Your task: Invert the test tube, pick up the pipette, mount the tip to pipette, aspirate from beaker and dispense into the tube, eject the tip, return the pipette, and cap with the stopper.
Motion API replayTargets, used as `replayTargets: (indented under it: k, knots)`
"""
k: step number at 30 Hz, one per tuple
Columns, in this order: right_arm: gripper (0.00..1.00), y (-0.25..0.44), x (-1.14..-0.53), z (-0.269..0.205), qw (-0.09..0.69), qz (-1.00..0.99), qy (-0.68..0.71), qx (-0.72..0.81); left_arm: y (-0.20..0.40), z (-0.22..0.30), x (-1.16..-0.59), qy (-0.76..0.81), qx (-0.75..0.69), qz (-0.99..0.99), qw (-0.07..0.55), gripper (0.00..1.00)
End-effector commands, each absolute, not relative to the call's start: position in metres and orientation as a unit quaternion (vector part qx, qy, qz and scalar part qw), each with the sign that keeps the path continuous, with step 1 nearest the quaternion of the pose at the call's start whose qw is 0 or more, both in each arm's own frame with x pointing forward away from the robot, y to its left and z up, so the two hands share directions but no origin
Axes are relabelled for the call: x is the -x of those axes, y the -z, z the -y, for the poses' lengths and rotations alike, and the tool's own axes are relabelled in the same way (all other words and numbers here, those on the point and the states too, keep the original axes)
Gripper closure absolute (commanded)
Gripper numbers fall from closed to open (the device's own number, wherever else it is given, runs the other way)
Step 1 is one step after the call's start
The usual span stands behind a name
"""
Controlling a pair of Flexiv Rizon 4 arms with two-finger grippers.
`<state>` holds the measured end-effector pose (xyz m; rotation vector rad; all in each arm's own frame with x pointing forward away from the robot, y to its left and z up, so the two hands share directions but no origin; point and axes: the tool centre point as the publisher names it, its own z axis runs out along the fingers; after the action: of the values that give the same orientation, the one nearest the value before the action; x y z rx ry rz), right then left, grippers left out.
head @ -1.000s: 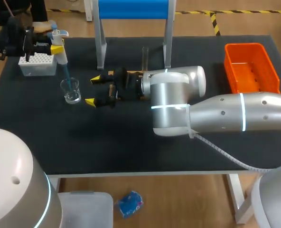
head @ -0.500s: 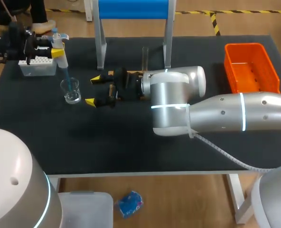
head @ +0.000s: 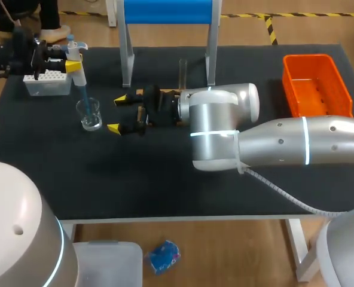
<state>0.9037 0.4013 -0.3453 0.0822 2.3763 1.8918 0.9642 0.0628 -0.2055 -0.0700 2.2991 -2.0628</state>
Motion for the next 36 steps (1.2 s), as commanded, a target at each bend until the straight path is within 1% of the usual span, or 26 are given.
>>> replayTargets:
  k: [1,36]
  knots:
    - [0.00,0.3454,-0.9030,-0.4010,0.053,-0.781,-0.622,-0.028,0.2087,-0.0646,-0.9668,0.670,0.020,-0.742,0.024,1.00]
    - [0.00,0.3399,-0.9051,-0.3963,0.052,-0.781,-0.622,-0.028,0.2119,-0.0653,-0.9675,0.670,0.025,-0.741,0.022,1.00]
